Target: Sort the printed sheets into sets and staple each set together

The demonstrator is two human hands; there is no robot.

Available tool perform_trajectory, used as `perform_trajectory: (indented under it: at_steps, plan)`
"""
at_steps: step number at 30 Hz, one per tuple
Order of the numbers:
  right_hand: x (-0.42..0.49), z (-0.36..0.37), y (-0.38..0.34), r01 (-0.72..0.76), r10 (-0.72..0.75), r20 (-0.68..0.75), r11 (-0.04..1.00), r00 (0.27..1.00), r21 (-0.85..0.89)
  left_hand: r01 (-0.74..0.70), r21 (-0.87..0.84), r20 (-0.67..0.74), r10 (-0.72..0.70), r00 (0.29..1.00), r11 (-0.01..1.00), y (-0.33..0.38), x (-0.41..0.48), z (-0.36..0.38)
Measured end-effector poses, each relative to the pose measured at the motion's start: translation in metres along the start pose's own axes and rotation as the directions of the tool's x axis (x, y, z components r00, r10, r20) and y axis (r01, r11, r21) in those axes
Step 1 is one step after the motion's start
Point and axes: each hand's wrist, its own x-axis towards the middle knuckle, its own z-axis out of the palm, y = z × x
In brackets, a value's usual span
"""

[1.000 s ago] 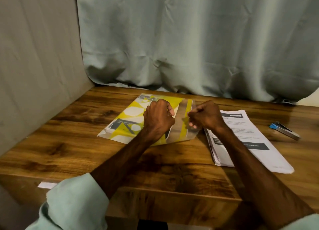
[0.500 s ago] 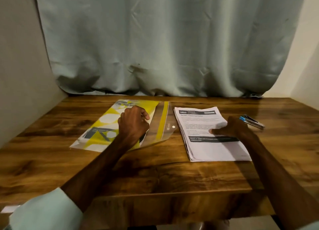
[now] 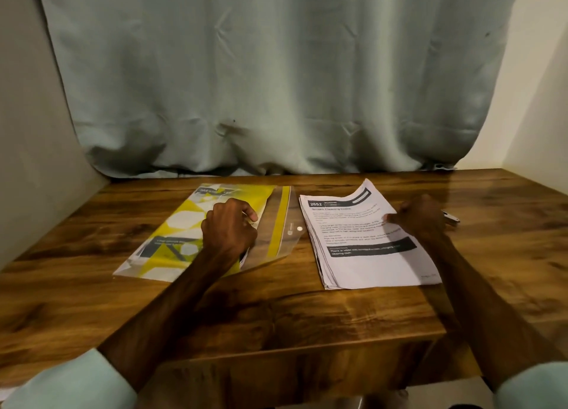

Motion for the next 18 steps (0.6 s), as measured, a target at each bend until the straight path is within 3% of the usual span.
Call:
perform_trajectory:
  at_steps: [6, 11, 18]
  plan:
    - [-0.016, 0.006, -0.006, 0.044, -0.043, -0.175, 0.999, 0.984, 0.005, 0.009, 0.0, 0.0, -0.009, 1.0, 1.0, -0.003, 0.001, 0.002]
    - [-0.04, 0.012, -0.015, 0.107, -0.136, -0.268, 0.987, 0.954, -0.119, -0.014, 0.007, -0.013, 0.014, 1.0, 1.0, -0.005, 0.002, 0.005]
    - [-0.056, 0.012, -0.019, 0.212, -0.28, -0.237, 0.938, 0.93, -0.275, -0.018, 0.006, -0.017, 0.019, 1.0, 1.0, -0.006, 0.002, 0.007]
